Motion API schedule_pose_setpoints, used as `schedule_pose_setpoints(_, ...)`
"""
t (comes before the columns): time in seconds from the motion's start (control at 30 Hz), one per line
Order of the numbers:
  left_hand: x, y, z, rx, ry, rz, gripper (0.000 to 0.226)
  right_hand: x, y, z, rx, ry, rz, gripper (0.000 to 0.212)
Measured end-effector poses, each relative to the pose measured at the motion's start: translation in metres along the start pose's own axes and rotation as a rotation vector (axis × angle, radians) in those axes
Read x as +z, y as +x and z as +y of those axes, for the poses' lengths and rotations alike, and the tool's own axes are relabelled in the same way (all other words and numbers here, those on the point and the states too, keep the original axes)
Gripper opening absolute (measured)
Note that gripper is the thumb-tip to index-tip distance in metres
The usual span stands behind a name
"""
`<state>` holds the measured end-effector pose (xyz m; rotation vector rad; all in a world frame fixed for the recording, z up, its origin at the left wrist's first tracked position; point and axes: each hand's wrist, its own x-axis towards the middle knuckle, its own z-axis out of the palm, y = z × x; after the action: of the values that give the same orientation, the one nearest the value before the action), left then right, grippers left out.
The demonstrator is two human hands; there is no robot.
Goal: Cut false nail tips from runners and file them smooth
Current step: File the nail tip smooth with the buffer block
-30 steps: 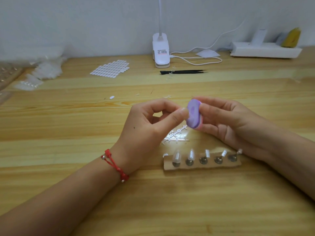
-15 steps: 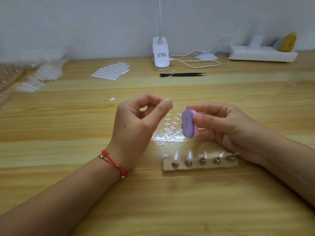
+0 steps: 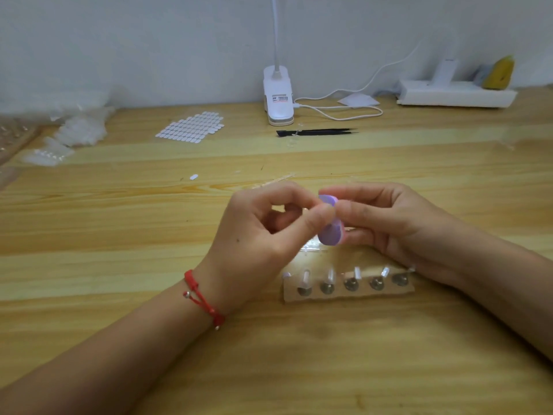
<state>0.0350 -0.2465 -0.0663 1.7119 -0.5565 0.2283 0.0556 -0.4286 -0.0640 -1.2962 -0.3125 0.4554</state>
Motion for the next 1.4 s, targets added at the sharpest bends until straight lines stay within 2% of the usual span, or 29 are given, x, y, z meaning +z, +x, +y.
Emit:
schedule_pose_setpoints(0.1,-0.003,0.004,-0.004,0.001,0.056,0.171,0.014,0.001,-0.001,-0.001,0.026,-0.082,-0.065,0.028)
schedule_pose_setpoints(0.17,-0.007,0.005,-0.004,-0.001,0.061,0.241,0.014,0.000,0.000,0.001,0.019,-0.041,-0.020,0.028)
schedule_pose_setpoints(0.23,-0.006,0.003,-0.002,0.000,0.033,0.170,0.013,-0.002,0.001,0.001,0.009,0.015,0.022,0.027)
schedule_pose_setpoints(0.33,-0.002,0.002,0.000,-0.026,0.003,0.056,0.012,-0.002,-0.001,0.000,0.018,-0.025,-0.038,0.029)
schedule_pose_setpoints(0.4,-0.003,0.003,-0.002,-0.046,0.018,0.121,0.013,0.000,-0.002,-0.001,0.025,-0.074,-0.074,0.028)
schedule_pose_setpoints(0.47,-0.006,0.005,-0.003,-0.053,0.019,0.175,0.014,0.001,-0.001,-0.001,0.010,-0.049,-0.036,0.025)
schedule_pose_setpoints(0.57,-0.005,0.002,-0.003,-0.036,-0.016,0.106,0.013,-0.002,0.001,0.001,-0.010,0.020,0.054,0.024)
schedule_pose_setpoints(0.63,-0.003,0.002,-0.003,-0.050,-0.011,0.086,0.013,-0.002,-0.001,0.001,-0.006,-0.018,0.015,0.025)
schedule_pose_setpoints(0.7,-0.004,0.004,-0.007,-0.072,0.029,0.157,0.015,0.001,-0.002,0.000,0.011,-0.084,-0.027,0.027)
schedule_pose_setpoints(0.8,-0.008,0.008,-0.010,-0.117,0.056,0.260,0.016,0.002,-0.002,0.000,-0.001,-0.062,0.024,0.028)
schedule_pose_setpoints(1.0,-0.006,0.004,-0.003,-0.110,-0.039,0.045,0.011,0.004,-0.002,0.001,-0.037,0.005,0.084,0.023)
schedule_pose_setpoints(1.27,-0.005,0.003,-0.004,-0.111,-0.007,0.009,0.010,0.002,-0.002,-0.001,-0.030,0.087,0.121,0.018)
schedule_pose_setpoints(1.4,-0.006,0.003,-0.004,-0.087,-0.023,0.043,0.011,0.005,-0.003,0.000,-0.032,0.016,0.093,0.021)
